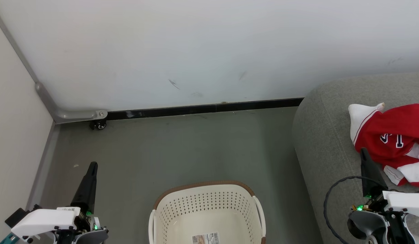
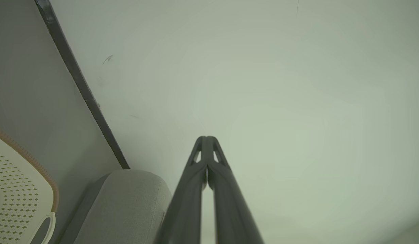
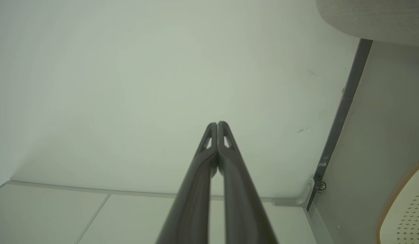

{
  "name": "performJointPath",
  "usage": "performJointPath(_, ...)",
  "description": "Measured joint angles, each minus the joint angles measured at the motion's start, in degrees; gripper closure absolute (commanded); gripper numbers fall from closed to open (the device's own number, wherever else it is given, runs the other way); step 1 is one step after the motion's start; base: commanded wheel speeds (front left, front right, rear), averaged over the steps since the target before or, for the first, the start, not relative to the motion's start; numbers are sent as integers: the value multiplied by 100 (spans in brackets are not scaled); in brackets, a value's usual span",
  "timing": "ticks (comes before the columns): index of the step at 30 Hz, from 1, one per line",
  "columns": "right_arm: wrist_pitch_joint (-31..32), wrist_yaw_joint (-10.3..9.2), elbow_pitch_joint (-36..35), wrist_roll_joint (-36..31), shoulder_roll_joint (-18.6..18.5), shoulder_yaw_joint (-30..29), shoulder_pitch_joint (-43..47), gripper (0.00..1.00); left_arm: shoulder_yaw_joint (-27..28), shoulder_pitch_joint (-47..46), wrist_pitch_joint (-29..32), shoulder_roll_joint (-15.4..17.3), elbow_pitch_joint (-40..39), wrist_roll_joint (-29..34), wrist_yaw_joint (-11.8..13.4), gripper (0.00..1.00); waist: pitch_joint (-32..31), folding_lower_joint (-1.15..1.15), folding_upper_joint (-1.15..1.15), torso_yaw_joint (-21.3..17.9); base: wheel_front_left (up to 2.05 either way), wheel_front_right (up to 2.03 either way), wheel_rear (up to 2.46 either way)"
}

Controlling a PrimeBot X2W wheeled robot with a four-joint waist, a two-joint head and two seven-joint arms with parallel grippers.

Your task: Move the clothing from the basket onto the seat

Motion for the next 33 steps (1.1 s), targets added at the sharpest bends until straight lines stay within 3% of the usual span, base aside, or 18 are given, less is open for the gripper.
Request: performJointPath(33, -1, 0, -5, 1, 0, 9, 2, 100, -22, 14, -24, 0, -60, 0, 48, 100, 2, 0, 0, -1, 0, 0, 0)
